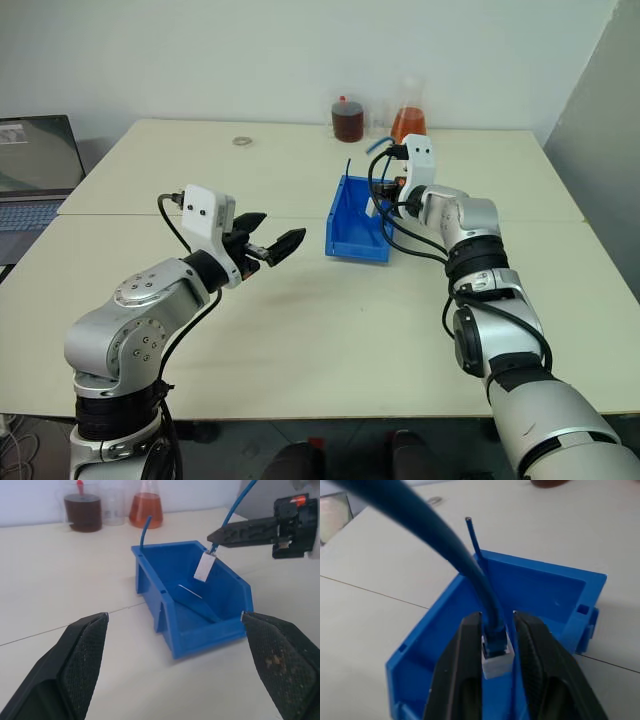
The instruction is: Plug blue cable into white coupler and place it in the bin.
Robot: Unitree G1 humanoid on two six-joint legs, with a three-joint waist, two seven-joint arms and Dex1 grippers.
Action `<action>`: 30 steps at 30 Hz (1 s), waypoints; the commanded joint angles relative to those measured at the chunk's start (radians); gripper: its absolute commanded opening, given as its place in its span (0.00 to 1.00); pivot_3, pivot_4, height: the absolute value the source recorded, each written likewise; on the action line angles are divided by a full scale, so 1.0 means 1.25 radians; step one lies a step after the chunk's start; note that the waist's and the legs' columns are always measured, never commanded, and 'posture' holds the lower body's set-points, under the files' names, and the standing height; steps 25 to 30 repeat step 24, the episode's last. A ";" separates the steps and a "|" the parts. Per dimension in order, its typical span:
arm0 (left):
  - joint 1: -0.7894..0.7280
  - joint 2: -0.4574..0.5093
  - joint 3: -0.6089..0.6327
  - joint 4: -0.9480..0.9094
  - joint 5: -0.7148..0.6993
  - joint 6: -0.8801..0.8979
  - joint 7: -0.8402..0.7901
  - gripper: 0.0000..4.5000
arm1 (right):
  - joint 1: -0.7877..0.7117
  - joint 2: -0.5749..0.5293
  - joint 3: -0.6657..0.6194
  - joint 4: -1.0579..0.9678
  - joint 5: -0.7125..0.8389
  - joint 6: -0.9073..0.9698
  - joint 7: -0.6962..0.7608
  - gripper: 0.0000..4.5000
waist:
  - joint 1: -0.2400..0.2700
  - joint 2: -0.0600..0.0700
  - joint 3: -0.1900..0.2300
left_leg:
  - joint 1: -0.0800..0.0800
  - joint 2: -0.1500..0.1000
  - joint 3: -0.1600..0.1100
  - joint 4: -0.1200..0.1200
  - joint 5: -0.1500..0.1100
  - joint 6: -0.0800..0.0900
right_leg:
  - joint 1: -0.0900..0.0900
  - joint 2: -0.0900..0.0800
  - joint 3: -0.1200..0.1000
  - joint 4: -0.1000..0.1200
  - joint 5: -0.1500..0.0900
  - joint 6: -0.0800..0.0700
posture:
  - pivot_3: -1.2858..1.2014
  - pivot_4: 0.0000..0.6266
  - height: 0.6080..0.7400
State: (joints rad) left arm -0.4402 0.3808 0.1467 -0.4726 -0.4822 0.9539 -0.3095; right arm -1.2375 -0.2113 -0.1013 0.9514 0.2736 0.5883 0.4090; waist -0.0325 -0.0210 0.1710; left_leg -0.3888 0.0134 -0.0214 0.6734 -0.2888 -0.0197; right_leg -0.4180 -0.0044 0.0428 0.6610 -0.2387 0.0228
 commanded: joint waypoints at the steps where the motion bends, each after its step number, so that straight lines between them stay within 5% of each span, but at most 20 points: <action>1: 0.001 -0.005 -0.007 -0.023 -0.001 -0.010 0.012 1.00 | -0.062 -0.006 -0.012 0.067 -0.021 -0.084 0.024 0.48 | 0.000 0.000 0.000 | -0.003 0.000 0.000 0.000 0.000 0.000 | -0.003 -0.001 0.000 0.001 0.000 0.000 | 0.52 0.24 1.00; 11: -0.005 -0.027 -0.033 -0.015 -0.008 -0.018 0.013 1.00 | -0.071 -0.020 -0.040 0.052 -0.013 -0.114 0.010 1.00 | 0.000 0.000 0.000 | -0.008 -0.001 -0.001 0.002 0.001 -0.001 | -0.006 -0.003 -0.001 0.002 0.000 0.000 | 0.52 0.24 1.00; 14: -0.008 -0.029 -0.027 -0.008 -0.001 -0.023 0.021 1.00 | -0.015 -0.025 -0.033 -0.067 0.001 -0.074 0.043 1.00 | 0.000 0.000 0.000 | -0.008 -0.001 -0.001 0.002 0.001 -0.001 | -0.006 -0.003 -0.001 0.001 0.000 0.000 | 0.52 0.24 1.00; 24: 0.053 -0.022 0.035 -0.013 0.057 -0.044 0.105 1.00 | 0.447 -0.104 0.043 -0.884 0.009 0.093 0.036 1.00 | 0.004 0.000 0.000 | -0.009 -0.002 -0.003 0.002 0.001 -0.001 | -0.006 -0.008 -0.002 0.002 0.000 0.002 | 0.52 0.24 1.00; 30: 0.053 -0.022 0.035 -0.013 0.057 -0.044 0.105 1.00 | 0.447 -0.104 0.043 -0.884 0.009 0.093 0.036 1.00 | 0.004 0.000 0.000 | -0.009 -0.002 -0.003 0.002 0.001 -0.001 | -0.006 -0.008 -0.002 0.002 0.000 0.002 | 0.52 0.24 1.00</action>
